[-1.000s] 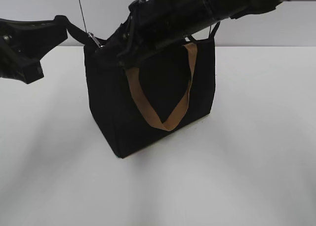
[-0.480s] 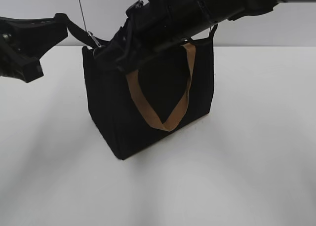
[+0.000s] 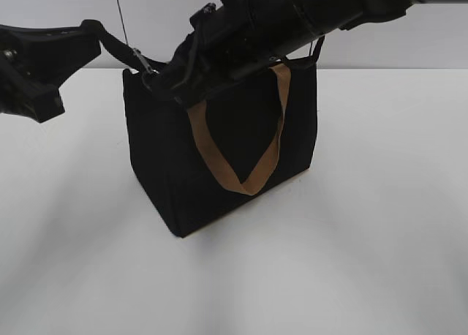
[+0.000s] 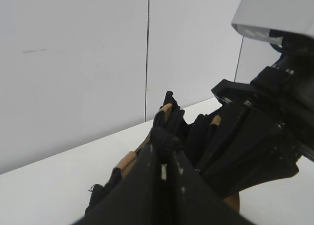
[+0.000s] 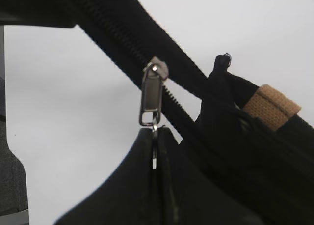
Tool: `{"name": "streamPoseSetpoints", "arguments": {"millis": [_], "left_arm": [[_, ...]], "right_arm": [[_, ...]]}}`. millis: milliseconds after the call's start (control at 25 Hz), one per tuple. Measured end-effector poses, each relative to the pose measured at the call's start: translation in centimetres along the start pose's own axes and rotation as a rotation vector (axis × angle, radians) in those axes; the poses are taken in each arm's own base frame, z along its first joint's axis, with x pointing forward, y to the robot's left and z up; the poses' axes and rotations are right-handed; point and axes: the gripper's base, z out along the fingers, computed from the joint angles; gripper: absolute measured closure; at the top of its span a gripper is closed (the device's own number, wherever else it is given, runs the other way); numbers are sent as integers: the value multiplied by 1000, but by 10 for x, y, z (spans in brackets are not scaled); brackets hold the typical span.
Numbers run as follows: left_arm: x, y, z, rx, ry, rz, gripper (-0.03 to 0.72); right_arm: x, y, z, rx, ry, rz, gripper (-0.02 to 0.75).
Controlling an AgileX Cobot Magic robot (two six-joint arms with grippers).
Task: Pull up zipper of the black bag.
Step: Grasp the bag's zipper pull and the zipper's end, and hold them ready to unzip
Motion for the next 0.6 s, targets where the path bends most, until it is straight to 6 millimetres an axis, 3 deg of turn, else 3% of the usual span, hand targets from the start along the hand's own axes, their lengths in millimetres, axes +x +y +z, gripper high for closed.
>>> {"name": "streamPoseSetpoints", "arguments": {"millis": [600], "left_arm": [[1,0,0,4,4,6,670]], "right_arm": [[10,-27,-24,112,82,122,752]]}}
